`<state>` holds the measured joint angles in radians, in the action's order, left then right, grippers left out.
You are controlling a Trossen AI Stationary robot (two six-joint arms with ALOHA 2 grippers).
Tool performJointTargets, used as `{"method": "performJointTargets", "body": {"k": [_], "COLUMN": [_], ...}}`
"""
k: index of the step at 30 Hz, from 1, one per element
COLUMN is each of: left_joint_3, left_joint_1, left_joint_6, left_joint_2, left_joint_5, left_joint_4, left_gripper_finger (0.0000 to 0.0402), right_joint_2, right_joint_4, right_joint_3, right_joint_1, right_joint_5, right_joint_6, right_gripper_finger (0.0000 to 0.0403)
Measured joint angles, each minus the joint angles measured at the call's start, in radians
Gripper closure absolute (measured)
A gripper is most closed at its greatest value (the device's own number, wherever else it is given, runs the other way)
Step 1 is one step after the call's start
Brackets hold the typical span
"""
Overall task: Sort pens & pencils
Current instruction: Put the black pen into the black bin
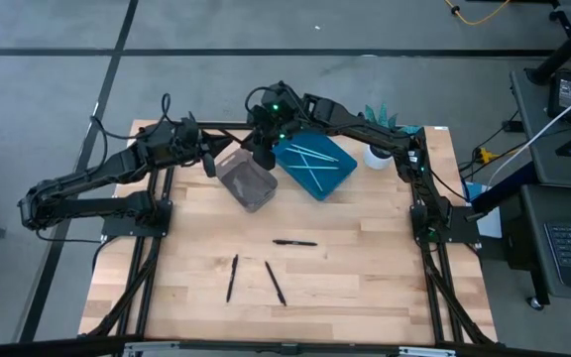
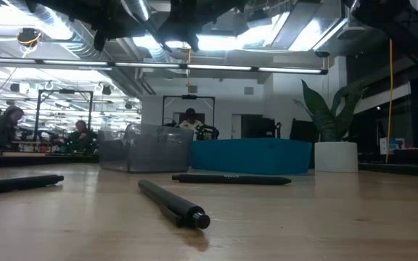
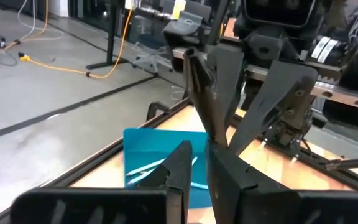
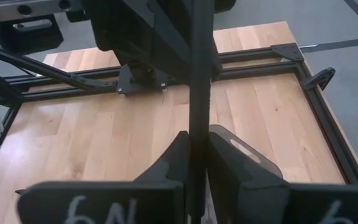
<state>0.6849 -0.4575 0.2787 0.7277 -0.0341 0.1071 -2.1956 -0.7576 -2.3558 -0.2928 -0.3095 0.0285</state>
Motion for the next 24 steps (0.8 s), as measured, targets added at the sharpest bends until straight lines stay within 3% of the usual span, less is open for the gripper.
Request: {"method": "performJointTargets", "body": {"k": [24], "left_joint_3": [-0.002], "left_joint_1": [0.003], "left_joint_6": [0.024], "left_joint_2": [0.0], "left_joint_5": [0.06], "left_joint_4": [-0.024], "left_gripper_finger": [0.036], "right_joint_2": [0.0], "right_joint_4": [0.005], "right_joint_3": [-0.001], "right_joint_1": [-0.006], "right_joint_5": [0.007], "right_joint_6": [0.003], "right_gripper_finger": [0.0366]}}
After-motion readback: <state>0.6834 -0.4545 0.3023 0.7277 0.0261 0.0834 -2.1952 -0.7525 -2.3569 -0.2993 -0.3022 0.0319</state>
